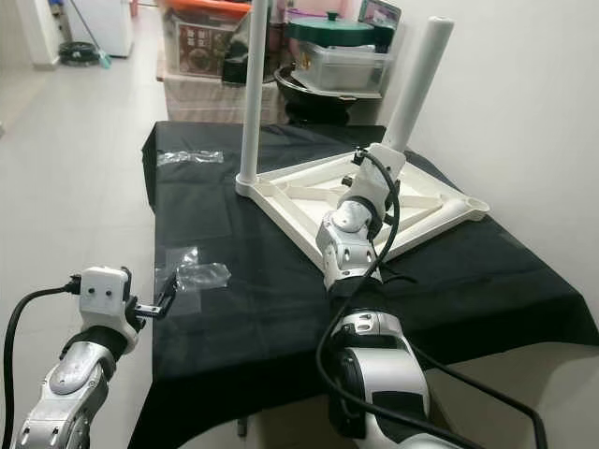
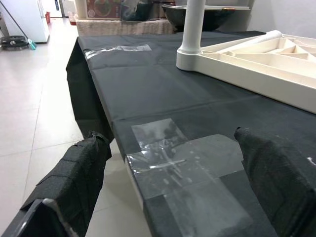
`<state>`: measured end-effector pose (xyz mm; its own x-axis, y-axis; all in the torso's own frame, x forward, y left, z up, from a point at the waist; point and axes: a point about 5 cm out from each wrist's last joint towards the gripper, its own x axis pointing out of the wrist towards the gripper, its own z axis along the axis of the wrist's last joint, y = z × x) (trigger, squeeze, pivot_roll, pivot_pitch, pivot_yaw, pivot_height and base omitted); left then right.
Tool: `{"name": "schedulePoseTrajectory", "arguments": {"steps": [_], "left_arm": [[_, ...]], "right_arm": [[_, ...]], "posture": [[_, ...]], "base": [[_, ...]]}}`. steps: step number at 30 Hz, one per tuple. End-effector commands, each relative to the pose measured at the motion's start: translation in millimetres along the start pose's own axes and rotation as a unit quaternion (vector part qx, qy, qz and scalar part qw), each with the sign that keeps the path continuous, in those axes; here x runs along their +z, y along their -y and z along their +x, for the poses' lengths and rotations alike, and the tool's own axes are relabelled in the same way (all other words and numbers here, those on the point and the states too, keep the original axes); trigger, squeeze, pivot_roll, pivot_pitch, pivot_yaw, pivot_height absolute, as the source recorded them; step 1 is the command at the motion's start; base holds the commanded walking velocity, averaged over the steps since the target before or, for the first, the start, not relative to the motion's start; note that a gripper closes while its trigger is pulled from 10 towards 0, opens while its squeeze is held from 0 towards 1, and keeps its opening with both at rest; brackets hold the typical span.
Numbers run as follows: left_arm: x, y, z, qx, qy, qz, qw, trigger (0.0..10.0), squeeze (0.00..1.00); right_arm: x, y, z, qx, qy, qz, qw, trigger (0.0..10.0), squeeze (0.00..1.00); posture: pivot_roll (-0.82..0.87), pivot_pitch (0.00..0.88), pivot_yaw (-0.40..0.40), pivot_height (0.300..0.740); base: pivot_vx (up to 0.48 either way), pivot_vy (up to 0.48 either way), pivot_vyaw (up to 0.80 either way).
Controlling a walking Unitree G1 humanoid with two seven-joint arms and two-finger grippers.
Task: Building children table
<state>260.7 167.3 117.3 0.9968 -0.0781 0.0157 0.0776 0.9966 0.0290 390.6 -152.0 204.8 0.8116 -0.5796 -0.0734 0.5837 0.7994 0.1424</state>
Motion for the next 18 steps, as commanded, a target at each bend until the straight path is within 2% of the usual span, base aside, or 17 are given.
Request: {"name": "schedulePoseTrajectory", "arguments": {"steps": [1, 6, 7, 18], "left_arm": [[-6.3, 2.4, -1.1, -0.003, -0.012, 0.005, 1.0, 10.0, 0.0], [-6.1, 1.5, -0.7, -0.003, -0.013, 0.007, 1.0, 10.0, 0.0], [-6.3, 1.8, -0.6, -0.004, -0.014, 0.007, 1.0, 10.0, 0.0], [-6.9, 5.0, 0.6, -0.009, -0.014, 0.005, 1.0, 10.0, 0.0]], "right_arm": [[-41.5, 6.7, -6.7, -0.015, -0.093, -0.014, 0.995, 0.0, 0.0], [-34.7, 5.3, -5.4, 0.004, -0.087, -0.017, 0.996, 0.0, 0.0], [-33.2, 5.8, -4.4, 0.005, -0.087, -0.02, 0.996, 10.0, 0.0], [-28.0, 4.2, -3.6, 0.018, -0.093, -0.025, 0.995, 10.0, 0.0]], "posture": [[0.06, 0.0, -0.103, 0.74], [0.05, 0.0, -0.097, 0.74], [0.05, 0.0, -0.096, 0.74], [0.04, 0.0, -0.094, 0.74]], "base": [[0.0, 0.0, 0.0], [0.0, 0.0, 0.0], [0.0, 0.0, 0.0], [0.0, 0.0, 0.0]]}}
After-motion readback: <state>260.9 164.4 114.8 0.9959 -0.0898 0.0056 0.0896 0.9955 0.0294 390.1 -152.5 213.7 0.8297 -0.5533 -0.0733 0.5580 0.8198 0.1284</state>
